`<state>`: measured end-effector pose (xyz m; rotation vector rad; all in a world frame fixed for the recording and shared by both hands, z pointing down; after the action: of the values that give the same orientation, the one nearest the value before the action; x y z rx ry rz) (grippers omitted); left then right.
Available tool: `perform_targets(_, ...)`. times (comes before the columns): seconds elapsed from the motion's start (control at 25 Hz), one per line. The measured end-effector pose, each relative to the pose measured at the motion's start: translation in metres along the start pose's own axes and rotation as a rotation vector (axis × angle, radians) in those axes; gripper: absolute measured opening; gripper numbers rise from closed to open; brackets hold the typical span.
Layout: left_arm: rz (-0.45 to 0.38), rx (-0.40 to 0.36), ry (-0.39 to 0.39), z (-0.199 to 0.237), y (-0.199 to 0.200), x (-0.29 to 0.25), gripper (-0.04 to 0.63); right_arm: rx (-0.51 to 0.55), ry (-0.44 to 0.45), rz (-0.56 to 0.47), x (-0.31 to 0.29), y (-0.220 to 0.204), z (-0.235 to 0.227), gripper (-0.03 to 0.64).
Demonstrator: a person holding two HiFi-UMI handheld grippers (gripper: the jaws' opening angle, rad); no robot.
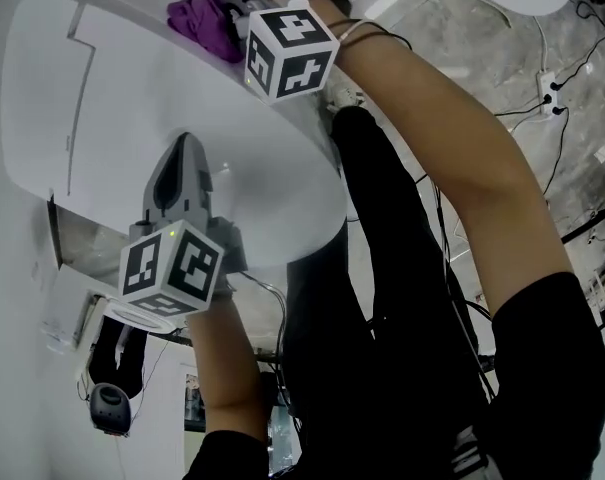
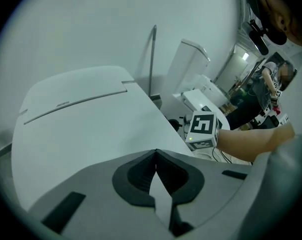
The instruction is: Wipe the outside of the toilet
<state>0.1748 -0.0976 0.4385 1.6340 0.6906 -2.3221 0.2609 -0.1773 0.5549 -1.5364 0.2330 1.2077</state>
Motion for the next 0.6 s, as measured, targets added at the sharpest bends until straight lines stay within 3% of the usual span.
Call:
perform_targets(0.24,0.006,-0.053,-0.037,-0.003,-0.014,-0.002,0.008,-0.033,0.027,0.006,0.015,-0.013,0.024,0.075)
perform_targets(0.44,0.015,-0.117,-0.069,-0.022,-0.030,-0.001,0.008,-0.049,0.094,0.050,0.029,-0.041,0.072,0.077)
perform_targets(0.6,0.027,-0.178,-0.098,-0.035,-0.041,0.000,0.008,-0.090,0.092,0.080,0.040,-0.063,0.107,0.077)
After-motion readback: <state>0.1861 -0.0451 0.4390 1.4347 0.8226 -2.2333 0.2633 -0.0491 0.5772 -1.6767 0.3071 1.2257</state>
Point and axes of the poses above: the fingertips, and each gripper's own axes: x backward along the fingers, z to its left, y out of its top, the point moved 1 cm from there along x, backward along the fingers, and after that the axes turned 12 degrees about z, right-handed, at the moved point
